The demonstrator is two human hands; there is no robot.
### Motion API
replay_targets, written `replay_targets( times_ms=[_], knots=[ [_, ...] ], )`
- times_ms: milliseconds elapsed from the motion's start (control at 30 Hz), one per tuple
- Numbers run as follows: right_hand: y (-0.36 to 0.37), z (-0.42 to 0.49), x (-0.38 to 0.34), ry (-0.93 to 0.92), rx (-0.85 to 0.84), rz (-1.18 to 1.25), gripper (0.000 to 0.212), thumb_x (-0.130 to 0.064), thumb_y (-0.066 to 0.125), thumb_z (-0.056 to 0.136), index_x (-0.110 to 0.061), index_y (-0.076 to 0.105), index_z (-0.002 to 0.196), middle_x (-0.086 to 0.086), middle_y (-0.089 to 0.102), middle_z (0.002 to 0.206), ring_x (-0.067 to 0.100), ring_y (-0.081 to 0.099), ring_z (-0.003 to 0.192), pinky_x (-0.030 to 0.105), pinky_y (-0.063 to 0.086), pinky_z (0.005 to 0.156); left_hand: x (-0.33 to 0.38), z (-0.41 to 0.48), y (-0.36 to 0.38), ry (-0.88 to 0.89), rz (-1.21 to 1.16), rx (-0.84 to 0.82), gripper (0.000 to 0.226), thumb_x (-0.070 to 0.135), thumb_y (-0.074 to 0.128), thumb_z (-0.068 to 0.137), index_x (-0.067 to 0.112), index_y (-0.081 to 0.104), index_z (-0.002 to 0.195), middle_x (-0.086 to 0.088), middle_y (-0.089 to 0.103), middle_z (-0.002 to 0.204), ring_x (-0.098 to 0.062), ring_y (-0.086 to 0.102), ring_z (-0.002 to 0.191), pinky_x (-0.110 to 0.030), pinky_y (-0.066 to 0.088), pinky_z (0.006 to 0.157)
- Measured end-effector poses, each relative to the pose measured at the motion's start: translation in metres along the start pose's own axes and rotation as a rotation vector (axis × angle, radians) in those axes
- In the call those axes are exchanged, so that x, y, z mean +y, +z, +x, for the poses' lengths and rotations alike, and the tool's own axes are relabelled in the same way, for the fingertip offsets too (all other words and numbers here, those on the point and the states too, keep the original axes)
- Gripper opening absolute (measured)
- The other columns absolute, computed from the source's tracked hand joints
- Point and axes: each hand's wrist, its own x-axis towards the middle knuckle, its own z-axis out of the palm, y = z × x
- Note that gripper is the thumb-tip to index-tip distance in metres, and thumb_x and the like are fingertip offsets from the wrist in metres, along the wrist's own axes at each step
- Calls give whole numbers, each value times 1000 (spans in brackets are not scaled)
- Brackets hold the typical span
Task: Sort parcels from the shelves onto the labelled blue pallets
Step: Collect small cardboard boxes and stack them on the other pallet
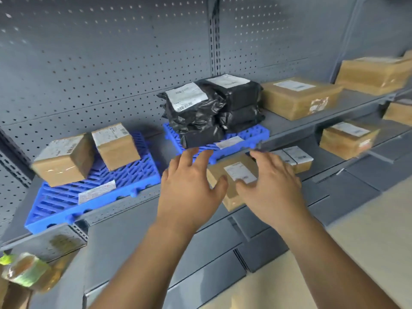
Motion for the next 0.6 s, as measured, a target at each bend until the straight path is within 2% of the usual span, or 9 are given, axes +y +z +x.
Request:
replay_targets(
  times_ms=[200,367,467,600],
  knots=[
    [-50,-19,93,161,57,-20,68,-53,65,83,-28,44,142,1,47,147,34,44,129,50,42,100,92,-1,42,161,-111,-118,61,56,58,88,35,47,144,5,48,148,-24,39,136,-46,39,110],
    [-76,-31,153,305,137,-27,64,-50,64,84,-30,44,142,-1,48,146,31,44,128,47,38,99,154,6,74,296,-142,-183,57,53,60,88,36,48,141,8,46,148,-22,39,135,-42,36,107],
    [-85,-33,181,396,161,-32,70,-50,64,85,-30,41,147,0,45,150,31,42,132,47,37,103,182,14,96,355,-176,-228,58,53,58,88,35,48,143,7,47,147,-21,40,134,-44,39,106],
    [-95,-26,215,489,197,-65,65,-46,68,83,-30,46,142,0,51,142,31,46,125,46,39,99,215,33,130,445,-228,-302,59,52,59,89,32,48,143,5,51,143,-24,44,130,-45,43,104]
  ],
)
